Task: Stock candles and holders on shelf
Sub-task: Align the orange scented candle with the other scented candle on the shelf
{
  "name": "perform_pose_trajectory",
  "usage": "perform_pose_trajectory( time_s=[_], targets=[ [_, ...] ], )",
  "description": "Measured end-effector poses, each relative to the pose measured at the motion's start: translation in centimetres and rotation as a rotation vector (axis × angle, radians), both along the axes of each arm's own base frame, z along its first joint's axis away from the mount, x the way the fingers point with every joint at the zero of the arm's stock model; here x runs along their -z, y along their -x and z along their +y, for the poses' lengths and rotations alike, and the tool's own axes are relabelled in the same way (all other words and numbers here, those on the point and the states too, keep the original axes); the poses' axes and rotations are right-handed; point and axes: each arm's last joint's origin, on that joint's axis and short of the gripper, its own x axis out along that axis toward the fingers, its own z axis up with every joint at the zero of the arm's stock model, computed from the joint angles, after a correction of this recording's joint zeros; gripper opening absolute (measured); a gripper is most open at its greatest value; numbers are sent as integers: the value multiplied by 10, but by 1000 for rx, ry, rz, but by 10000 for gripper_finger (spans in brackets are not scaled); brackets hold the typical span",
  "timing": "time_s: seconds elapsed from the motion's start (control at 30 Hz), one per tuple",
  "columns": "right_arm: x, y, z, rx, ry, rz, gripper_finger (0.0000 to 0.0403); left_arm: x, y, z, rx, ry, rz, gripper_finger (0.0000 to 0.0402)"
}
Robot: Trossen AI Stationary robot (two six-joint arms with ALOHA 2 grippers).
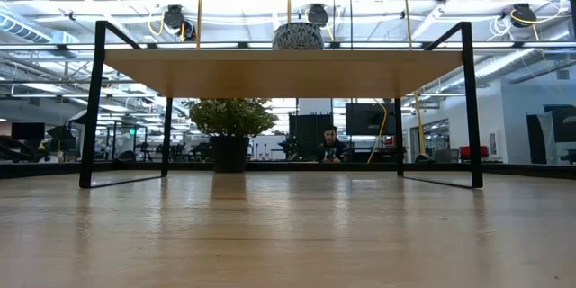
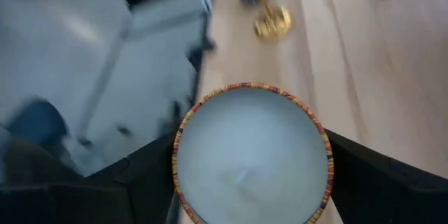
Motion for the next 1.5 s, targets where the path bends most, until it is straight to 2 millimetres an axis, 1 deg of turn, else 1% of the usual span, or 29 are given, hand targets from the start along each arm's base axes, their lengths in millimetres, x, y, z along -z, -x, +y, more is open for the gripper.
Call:
perform_pose_trajectory(
  time_s=[0.13,0.23,0.37,0.5,0.57,0.63,0.7,0.77,0.83,0.9,0.97,1.1,1.23,1.37,1.5],
  targets=[
    [-25,0,-4,27,-106,-130,298,-9,-2,2,-4,-19,-81,149],
    [-38,-1,-7,40,-141,-177,299,-13,-3,3,1,-40,-110,148],
    [-54,-5,-12,59,-161,-224,298,-24,-3,4,13,-71,-127,125],
    [-62,-10,-20,84,-166,-249,299,-45,-3,-3,35,-149,-164,88],
    [-64,-13,-25,103,-166,-253,300,-60,-2,-9,56,-188,-174,73],
    [-64,-15,-29,118,-164,-254,300,-77,-2,-15,77,-213,-178,64],
    [-63,-16,-33,131,-162,-254,301,-93,-5,-23,111,-242,-168,63],
    [-64,-18,-36,140,-162,-258,301,-103,-10,-33,138,-276,-127,74],
    [-64,-19,-39,150,-162,-261,301,-112,-17,-42,142,-310,-80,94],
    [-65,-20,-43,163,-163,-267,301,-118,-24,-49,131,-335,-24,120],
    [-65,-22,-47,177,-163,-272,301,-119,-30,-56,110,-369,45,149],
    [-68,-24,-52,196,-180,-299,301,-111,-43,-65,49,-451,174,203],
    [-70,-26,-56,214,-193,-319,301,-102,-53,-70,-13,-512,228,238],
    [-70,-28,-61,232,-190,-321,301,-93,-59,-73,-37,-562,260,253],
    [-70,-29,-66,252,-196,-321,301,-88,-60,-73,-30,-604,290,255]
  ],
)
